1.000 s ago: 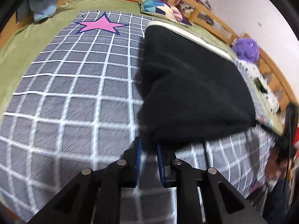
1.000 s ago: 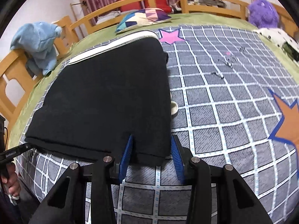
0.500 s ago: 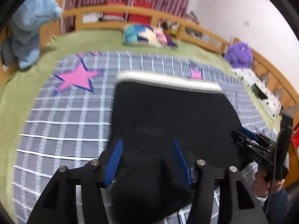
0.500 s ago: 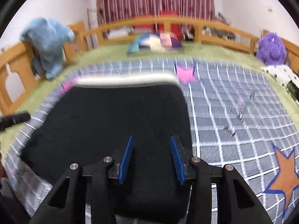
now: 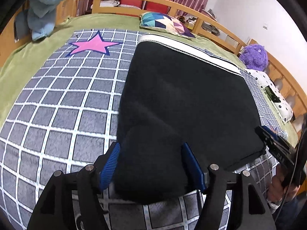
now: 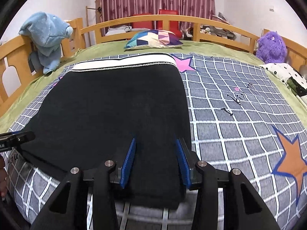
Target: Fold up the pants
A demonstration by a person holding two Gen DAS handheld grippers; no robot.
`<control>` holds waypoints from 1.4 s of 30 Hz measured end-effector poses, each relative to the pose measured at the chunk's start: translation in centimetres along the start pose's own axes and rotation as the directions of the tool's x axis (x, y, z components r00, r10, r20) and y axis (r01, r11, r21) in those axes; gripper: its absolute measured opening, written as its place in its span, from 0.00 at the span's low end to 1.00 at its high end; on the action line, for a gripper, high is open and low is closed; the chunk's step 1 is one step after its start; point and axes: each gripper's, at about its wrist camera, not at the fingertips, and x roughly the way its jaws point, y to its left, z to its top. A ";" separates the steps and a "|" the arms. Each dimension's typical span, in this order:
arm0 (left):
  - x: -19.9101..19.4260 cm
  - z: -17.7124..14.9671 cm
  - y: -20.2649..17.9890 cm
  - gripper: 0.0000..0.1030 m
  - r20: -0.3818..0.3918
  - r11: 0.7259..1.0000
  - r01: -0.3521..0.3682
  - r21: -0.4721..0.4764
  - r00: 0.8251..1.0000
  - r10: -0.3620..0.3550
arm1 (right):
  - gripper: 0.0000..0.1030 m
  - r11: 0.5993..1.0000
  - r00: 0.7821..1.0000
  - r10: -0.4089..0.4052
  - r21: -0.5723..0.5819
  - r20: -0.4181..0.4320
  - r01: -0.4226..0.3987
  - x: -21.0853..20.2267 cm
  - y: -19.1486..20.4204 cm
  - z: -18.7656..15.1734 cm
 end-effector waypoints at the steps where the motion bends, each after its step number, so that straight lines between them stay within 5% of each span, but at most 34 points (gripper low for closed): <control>1: 0.1 0.1 0.1 0.66 -0.006 1.000 0.004 -0.003 1.000 -0.004 | 0.42 1.000 1.000 -0.001 -0.004 -0.001 0.001 -0.2 0.1 -0.2; 10: -1.5 0.2 -0.1 0.68 -0.074 0.997 0.058 0.043 0.996 -0.055 | 0.46 0.996 0.995 0.055 -0.072 -0.084 -0.061 -1.6 0.0 -0.2; 16: -2.1 5.6 -1.5 0.68 0.006 0.994 0.008 0.111 1.000 -0.009 | 0.48 0.995 0.998 0.034 -0.099 0.053 -0.028 -3.0 -1.0 4.7; 24: 3.4 13.8 -7.1 0.68 0.101 0.978 -0.014 0.208 0.995 -0.008 | 0.49 0.995 0.990 0.068 -0.088 0.126 -0.057 4.1 1.2 12.9; 27: 7.4 15.8 -8.2 0.68 0.112 0.964 -0.081 0.254 0.992 0.054 | 0.49 0.992 0.993 0.091 -0.094 0.074 -0.084 8.1 1.5 13.7; 29: 10.5 16.7 -7.1 0.68 0.046 0.975 -0.065 0.211 0.997 0.057 | 0.49 0.991 0.994 0.107 -0.080 -0.004 -0.107 11.3 0.7 13.7; 31: 12.6 17.1 -6.2 0.67 -0.022 0.984 -0.040 0.173 0.999 0.045 | 0.48 0.987 0.985 0.155 -0.034 -0.076 -0.158 13.4 -0.7 13.8; 33: 12.4 17.2 -6.0 0.67 0.003 0.984 -0.035 0.175 0.999 0.035 | 0.48 0.983 0.980 0.183 0.018 -0.074 -0.182 13.8 -2.0 13.9; 36: 11.6 16.9 -5.5 0.67 0.018 0.980 -0.086 0.178 0.996 0.084 | 0.52 0.990 0.988 0.140 -0.009 -0.059 -0.141 13.4 -2.4 13.4; 42: 8.5 12.9 -4.0 0.68 -0.077 0.959 -0.147 0.242 0.982 0.170 | 0.52 0.998 0.997 0.064 0.001 -0.049 -0.064 10.4 -4.0 11.8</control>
